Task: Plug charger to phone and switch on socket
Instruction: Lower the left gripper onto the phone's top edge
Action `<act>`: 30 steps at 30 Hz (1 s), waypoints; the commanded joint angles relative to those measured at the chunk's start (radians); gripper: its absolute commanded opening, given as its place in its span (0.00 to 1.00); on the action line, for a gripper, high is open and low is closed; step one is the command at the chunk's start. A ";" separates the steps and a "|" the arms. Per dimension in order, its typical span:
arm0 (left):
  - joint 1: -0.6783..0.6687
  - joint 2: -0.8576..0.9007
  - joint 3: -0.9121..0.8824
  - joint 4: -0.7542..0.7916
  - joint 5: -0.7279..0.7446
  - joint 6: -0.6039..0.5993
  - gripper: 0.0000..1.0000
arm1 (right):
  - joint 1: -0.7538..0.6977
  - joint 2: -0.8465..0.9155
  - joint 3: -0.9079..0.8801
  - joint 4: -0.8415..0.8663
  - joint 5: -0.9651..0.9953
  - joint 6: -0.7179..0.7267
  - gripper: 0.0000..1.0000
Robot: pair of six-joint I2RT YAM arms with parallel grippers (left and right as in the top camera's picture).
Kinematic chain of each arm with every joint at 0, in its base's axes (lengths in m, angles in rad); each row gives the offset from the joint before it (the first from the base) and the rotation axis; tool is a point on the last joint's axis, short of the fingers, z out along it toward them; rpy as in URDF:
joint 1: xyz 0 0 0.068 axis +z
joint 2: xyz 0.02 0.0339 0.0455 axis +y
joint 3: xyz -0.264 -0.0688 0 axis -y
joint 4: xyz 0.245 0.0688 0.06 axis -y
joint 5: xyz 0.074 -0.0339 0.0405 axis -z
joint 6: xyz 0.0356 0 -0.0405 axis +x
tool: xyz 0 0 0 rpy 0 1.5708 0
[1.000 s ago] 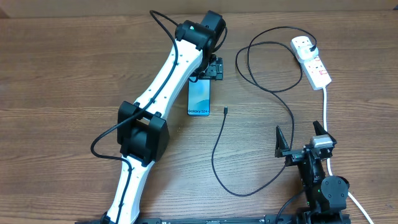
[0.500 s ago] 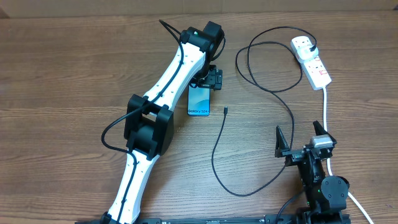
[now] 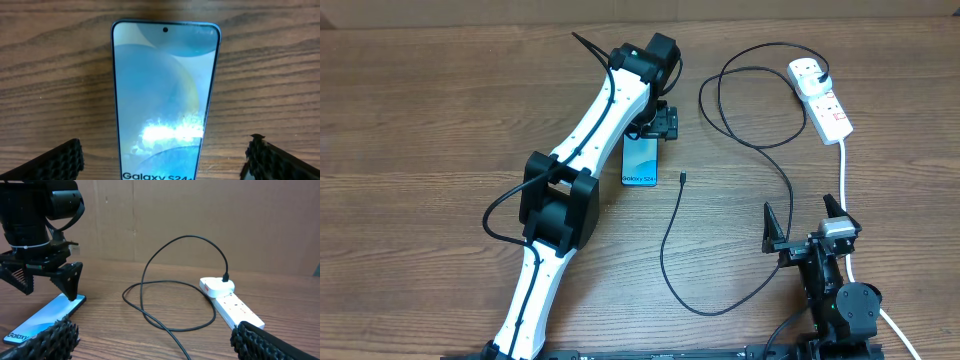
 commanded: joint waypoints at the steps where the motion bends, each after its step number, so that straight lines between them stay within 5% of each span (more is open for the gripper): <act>1: 0.008 0.019 -0.002 0.005 0.003 -0.021 1.00 | 0.009 -0.007 -0.011 0.003 -0.005 -0.001 1.00; 30: 0.008 0.019 -0.003 0.009 -0.019 0.036 1.00 | 0.009 -0.007 -0.011 0.003 -0.005 0.000 1.00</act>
